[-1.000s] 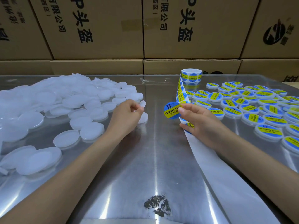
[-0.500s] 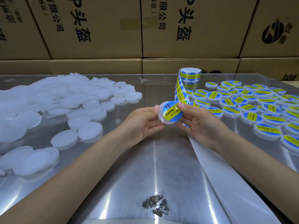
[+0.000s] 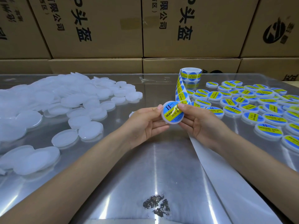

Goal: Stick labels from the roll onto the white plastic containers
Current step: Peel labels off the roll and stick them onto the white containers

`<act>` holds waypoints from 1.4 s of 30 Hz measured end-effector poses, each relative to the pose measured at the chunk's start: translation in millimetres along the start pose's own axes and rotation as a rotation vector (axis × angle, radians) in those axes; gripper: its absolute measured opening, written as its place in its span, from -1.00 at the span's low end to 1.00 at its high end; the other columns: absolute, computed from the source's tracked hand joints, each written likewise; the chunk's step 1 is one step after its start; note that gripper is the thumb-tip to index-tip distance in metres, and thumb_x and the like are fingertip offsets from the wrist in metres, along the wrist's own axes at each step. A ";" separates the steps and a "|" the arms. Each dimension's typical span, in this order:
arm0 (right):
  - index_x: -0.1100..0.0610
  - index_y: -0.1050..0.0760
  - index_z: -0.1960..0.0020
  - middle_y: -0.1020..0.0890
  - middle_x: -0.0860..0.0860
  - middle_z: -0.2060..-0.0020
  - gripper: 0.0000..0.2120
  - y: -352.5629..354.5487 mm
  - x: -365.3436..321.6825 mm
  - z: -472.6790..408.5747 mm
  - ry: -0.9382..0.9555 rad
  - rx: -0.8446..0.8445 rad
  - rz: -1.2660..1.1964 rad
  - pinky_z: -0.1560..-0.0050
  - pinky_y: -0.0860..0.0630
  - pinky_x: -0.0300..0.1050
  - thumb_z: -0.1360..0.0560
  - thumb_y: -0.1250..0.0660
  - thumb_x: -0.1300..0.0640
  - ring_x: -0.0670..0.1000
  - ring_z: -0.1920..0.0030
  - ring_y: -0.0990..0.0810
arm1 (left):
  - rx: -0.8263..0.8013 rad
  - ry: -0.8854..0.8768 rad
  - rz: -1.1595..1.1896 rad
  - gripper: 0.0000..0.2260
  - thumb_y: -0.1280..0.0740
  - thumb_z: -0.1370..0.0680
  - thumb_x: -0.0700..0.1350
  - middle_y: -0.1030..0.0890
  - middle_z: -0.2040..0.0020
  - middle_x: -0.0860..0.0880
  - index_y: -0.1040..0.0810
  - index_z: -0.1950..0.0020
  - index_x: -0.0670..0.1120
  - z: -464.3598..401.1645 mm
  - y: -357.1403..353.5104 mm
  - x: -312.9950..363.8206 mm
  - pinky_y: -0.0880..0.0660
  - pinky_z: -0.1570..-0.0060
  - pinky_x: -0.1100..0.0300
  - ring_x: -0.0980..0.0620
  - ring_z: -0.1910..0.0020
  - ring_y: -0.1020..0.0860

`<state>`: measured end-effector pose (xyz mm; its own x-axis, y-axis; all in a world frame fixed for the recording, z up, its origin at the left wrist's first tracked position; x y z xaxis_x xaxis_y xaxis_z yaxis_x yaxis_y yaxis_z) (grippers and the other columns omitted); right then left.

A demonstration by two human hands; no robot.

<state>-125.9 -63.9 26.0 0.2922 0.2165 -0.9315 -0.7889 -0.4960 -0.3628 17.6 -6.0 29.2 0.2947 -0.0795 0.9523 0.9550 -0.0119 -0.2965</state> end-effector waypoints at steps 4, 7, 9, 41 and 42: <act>0.12 -0.63 0.04 -0.71 0.06 0.05 -0.86 0.4 0.7 -0.5 -0.006 0.013 -0.004 0.00 -0.59 -0.26 -0.45 -0.35 0.12 -0.06 0.06 -0.69 | -0.006 0.007 0.007 -0.77 -0.16 -0.63 -0.06 -0.70 0.12 -0.01 -0.59 -0.03 -0.09 0.7 -0.7 0.1 -0.59 0.18 0.29 0.11 0.15 -0.67; 0.11 -0.66 0.11 -0.71 0.06 0.09 -0.88 0.1 0.5 0.2 -0.002 0.019 -0.004 0.04 -0.59 -0.28 -0.44 -0.36 0.12 -0.07 0.09 -0.69 | -0.010 0.009 0.005 -0.77 -0.16 -0.63 -0.06 -0.70 0.13 -0.01 -0.59 -0.03 -0.09 0.9 -1.3 0.3 -0.59 0.16 0.29 0.11 0.16 -0.67; 0.10 -0.67 0.15 -0.71 0.05 0.10 -0.88 0.2 0.7 0.7 0.000 0.024 -0.003 0.06 -0.59 -0.29 -0.44 -0.36 0.12 -0.07 0.11 -0.69 | -0.016 0.010 0.002 -0.77 -0.16 -0.63 -0.05 -0.70 0.13 -0.01 -0.59 -0.03 -0.09 1.1 -2.0 0.3 -0.60 0.16 0.29 0.11 0.16 -0.67; -0.37 -0.15 -0.33 -0.17 -0.12 -0.37 -0.29 0.0 -23.0 6.1 0.582 0.274 0.837 -0.29 -0.42 -0.08 -0.36 -0.48 -0.04 0.00 -0.34 -0.39 | 0.070 -0.069 -0.003 -0.81 -0.32 -0.54 -0.19 -0.68 0.15 -0.06 -0.49 -0.14 -0.20 6.9 -8.9 -0.2 -0.54 0.32 0.36 0.14 0.25 -0.64; -0.33 -0.16 -0.36 -0.28 -0.12 -0.29 -0.30 1.7 -23.5 6.1 0.569 0.269 0.821 -0.18 -0.47 -0.21 -0.36 -0.46 -0.09 -0.01 -0.23 -0.48 | 0.064 -0.070 -0.010 -0.81 -0.32 -0.54 -0.19 -0.67 0.15 -0.06 -0.49 -0.13 -0.19 6.9 -9.8 -0.3 -0.54 0.31 0.35 0.14 0.26 -0.64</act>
<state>-137.4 -64.7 47.4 -0.2334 -0.5681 -0.7892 -0.9350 -0.0916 0.3425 8.5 1.0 32.3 0.2849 -0.0102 0.9585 0.9574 0.0513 -0.2841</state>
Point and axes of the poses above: each hand's wrist, its own z-axis away from the middle knuckle, its own y-axis out of the back of the hand, x = y × z, the point moved 3 cm from there along -z, towards the middle knuckle
